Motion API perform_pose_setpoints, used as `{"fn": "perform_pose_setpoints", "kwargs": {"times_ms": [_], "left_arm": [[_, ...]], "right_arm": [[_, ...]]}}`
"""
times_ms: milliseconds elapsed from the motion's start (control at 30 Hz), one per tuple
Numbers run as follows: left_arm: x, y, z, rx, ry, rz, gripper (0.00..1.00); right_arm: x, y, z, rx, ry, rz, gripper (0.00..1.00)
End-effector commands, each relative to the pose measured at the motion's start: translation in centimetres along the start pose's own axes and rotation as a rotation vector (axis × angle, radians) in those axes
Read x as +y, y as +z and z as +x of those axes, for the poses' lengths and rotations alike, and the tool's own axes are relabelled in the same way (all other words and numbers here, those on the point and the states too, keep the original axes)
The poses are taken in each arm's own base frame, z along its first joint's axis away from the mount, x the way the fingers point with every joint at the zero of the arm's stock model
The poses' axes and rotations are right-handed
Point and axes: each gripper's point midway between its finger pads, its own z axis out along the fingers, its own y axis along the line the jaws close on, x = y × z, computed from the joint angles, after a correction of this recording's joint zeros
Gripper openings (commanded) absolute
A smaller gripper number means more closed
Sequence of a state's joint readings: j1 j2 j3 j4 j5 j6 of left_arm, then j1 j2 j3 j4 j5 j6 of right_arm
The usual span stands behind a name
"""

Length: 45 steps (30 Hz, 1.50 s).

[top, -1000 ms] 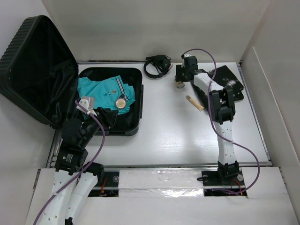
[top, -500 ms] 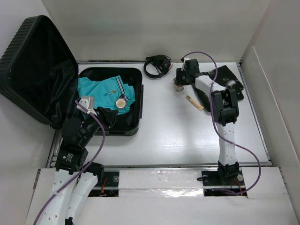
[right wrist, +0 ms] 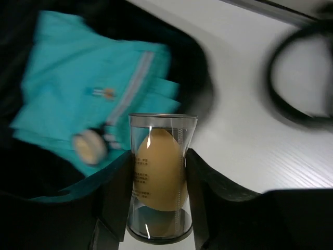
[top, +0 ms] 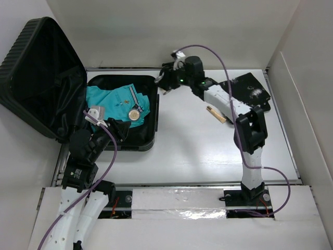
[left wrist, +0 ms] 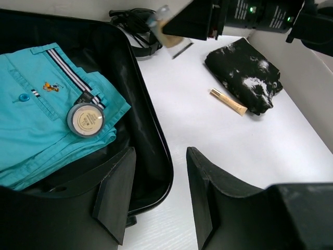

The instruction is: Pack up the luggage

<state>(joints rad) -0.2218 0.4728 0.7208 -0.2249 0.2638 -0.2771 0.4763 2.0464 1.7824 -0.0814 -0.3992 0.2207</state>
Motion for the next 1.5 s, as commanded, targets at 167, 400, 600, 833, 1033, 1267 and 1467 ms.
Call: {"fn": "perform_pose_setpoints", "kwargs": {"times_ms": [167,400,600,833,1033,1267,1467], "left_arm": [[-0.8,-0.5,-3.1,-0.093,0.022,0.017,0.41],[-1.1,-1.0,-3.4,-0.106,0.029,0.028,0.41],[-1.8,-1.1,-3.4,-0.106,0.034,0.058,0.41],[-2.1,-1.3,-3.3,-0.107,0.035,0.069,0.41],[-2.2,-1.6,-3.5,-0.117,0.037,0.068,0.41],[-2.1,-1.8,-3.6,-0.125,0.038,0.063,0.41],[-2.4,-2.0,-3.7,-0.129,0.041,0.074,0.41]], "right_arm": [[12.0,-0.2,-6.5,-0.164,-0.042,-0.346,0.92],[-2.1,-6.2,1.2,-0.219,0.143,0.094,0.30],[-13.7,-13.6,9.7,-0.059,0.229,0.547,0.21],[-17.2,-16.9,12.6,0.067,0.260,0.744,0.63],[-19.7,-17.7,14.4,0.163,0.240,0.830,0.75],[-20.4,-16.1,14.8,0.278,0.217,0.769,0.74],[-19.5,-14.4,16.6,0.368,0.228,0.680,0.70]]}}
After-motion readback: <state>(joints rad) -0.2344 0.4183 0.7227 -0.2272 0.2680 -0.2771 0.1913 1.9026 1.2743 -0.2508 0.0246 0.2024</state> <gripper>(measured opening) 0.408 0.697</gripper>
